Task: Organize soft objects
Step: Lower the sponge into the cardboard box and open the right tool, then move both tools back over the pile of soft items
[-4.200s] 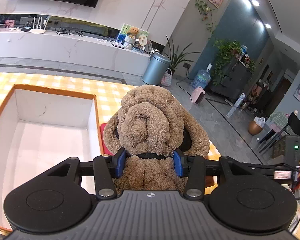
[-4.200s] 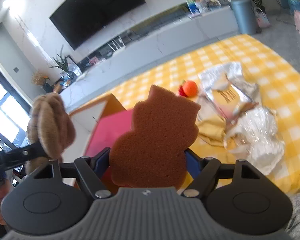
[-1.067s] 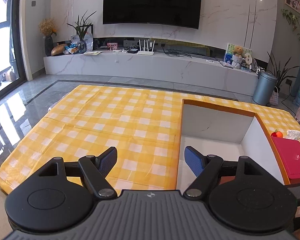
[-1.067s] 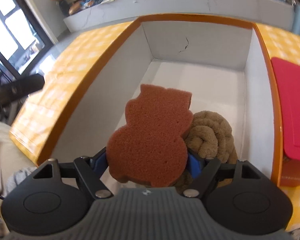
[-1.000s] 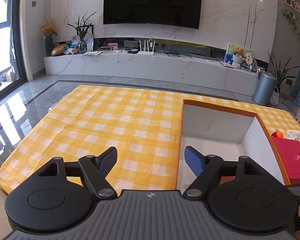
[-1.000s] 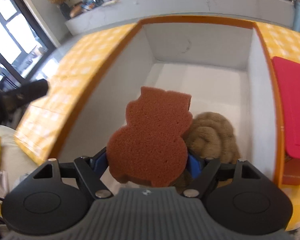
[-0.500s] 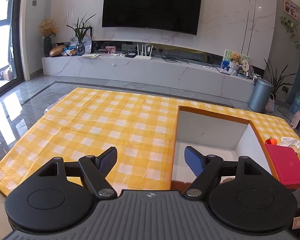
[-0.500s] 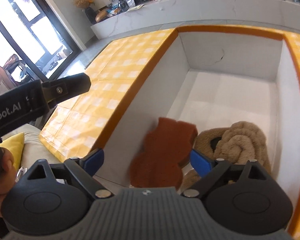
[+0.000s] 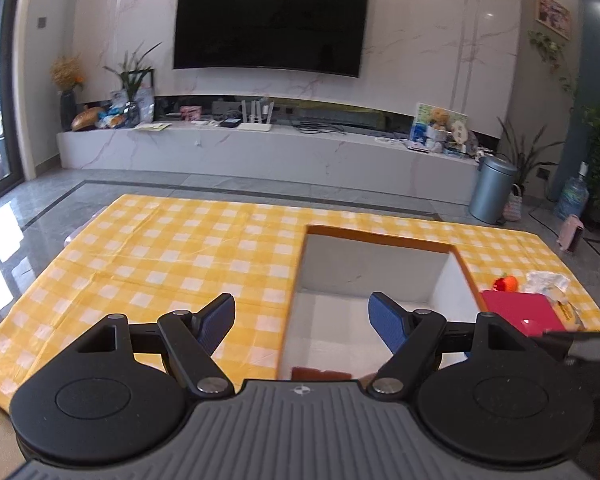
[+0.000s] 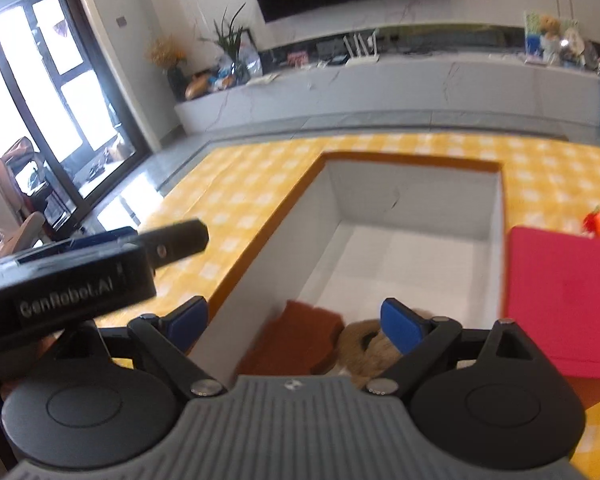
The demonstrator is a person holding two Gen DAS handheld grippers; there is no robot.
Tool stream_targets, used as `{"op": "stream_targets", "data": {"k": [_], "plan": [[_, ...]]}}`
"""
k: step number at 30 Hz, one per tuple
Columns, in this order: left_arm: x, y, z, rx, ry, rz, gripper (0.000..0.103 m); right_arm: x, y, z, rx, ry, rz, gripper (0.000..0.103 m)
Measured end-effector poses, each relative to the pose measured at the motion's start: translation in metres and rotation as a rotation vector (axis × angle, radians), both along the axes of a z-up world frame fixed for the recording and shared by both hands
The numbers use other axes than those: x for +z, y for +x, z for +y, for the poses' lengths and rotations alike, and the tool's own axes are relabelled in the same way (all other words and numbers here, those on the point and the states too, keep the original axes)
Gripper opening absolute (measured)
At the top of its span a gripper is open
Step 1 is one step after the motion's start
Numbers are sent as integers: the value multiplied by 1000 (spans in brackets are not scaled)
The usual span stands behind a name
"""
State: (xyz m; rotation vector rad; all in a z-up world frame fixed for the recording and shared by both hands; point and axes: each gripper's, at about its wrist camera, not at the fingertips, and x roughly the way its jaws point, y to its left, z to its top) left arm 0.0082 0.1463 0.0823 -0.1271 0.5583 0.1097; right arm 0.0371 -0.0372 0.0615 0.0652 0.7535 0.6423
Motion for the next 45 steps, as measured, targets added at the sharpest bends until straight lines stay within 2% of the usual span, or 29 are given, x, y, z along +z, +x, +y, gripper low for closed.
{"op": "stream_targets", "data": {"k": [6, 11, 14, 18, 20, 24, 27, 33, 38, 45], "plan": [[8, -3, -20, -60, -106, -29, 88, 18, -5, -36, -56, -33, -86, 92], [21, -12, -56, 6, -17, -91, 88, 33, -8, -83, -175, -97, -181, 92], [25, -11, -78, -50, -22, -94, 88, 42, -8, -121, -277, -109, -223, 92], [20, -2, -112, -167, -22, -43, 88, 51, -10, -170, -412, -132, -276, 93], [17, 2, -128, -233, -26, -27, 88, 51, -10, -188, -461, -144, -294, 96], [14, 11, -158, -299, -11, -4, 88, 43, -6, -221, -561, -203, -327, 97], [8, 20, -182, -331, 21, 11, 88, 30, 5, -245, -615, -254, -296, 97], [-10, 41, -228, -413, 108, 56, 88, 5, 21, -298, -755, -240, -213, 97], [-32, 61, -266, -476, 153, 125, 88, -17, 32, -316, -798, -258, -145, 97], [-56, 85, -301, -543, 221, 202, 88, -61, 73, -336, -828, -174, 50, 97]]}}
